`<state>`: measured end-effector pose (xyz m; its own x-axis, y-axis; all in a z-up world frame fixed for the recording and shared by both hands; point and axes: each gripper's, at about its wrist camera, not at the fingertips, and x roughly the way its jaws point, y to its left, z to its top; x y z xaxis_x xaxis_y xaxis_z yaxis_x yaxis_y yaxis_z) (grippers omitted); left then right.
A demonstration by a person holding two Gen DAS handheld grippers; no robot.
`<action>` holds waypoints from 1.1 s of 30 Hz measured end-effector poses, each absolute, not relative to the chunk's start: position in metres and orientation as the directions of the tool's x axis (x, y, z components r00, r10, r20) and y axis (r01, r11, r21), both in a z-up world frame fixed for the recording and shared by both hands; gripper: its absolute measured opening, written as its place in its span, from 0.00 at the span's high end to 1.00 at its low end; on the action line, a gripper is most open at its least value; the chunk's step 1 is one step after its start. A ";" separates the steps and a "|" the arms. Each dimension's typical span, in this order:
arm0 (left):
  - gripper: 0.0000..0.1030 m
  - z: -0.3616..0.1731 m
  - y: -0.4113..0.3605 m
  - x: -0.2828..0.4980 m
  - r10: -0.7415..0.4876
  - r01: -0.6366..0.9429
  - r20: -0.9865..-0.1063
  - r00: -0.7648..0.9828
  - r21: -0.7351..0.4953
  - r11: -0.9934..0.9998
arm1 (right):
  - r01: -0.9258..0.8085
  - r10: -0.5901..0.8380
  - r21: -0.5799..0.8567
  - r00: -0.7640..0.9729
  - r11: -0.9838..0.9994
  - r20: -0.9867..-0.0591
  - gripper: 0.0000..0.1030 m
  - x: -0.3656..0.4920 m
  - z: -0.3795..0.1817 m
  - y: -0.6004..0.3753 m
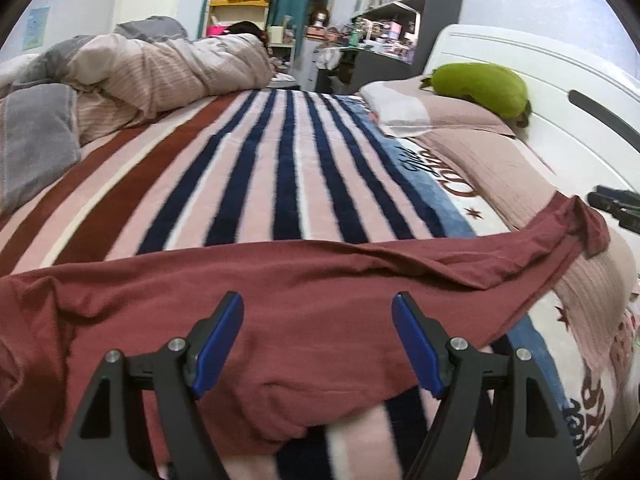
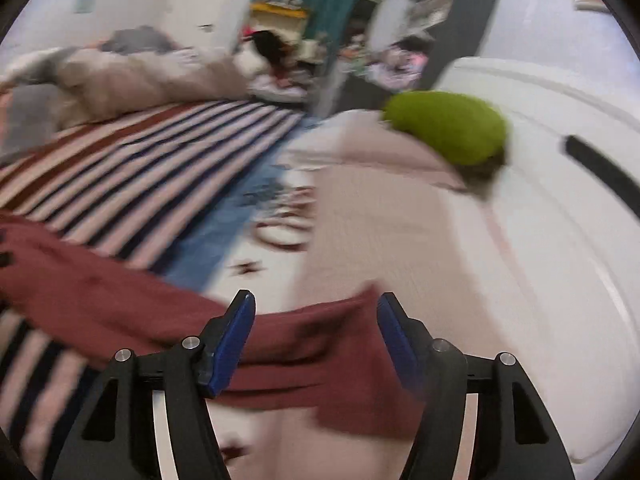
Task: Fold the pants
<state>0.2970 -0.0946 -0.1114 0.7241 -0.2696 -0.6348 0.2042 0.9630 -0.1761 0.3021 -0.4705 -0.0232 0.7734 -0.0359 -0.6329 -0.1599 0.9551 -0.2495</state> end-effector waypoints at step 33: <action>0.42 -0.125 -0.133 0.347 -0.303 0.241 -0.688 0.660 -0.189 0.952 | -0.236 0.065 -0.160 0.728 0.959 -0.683 0.64 0.385 -0.091 -0.445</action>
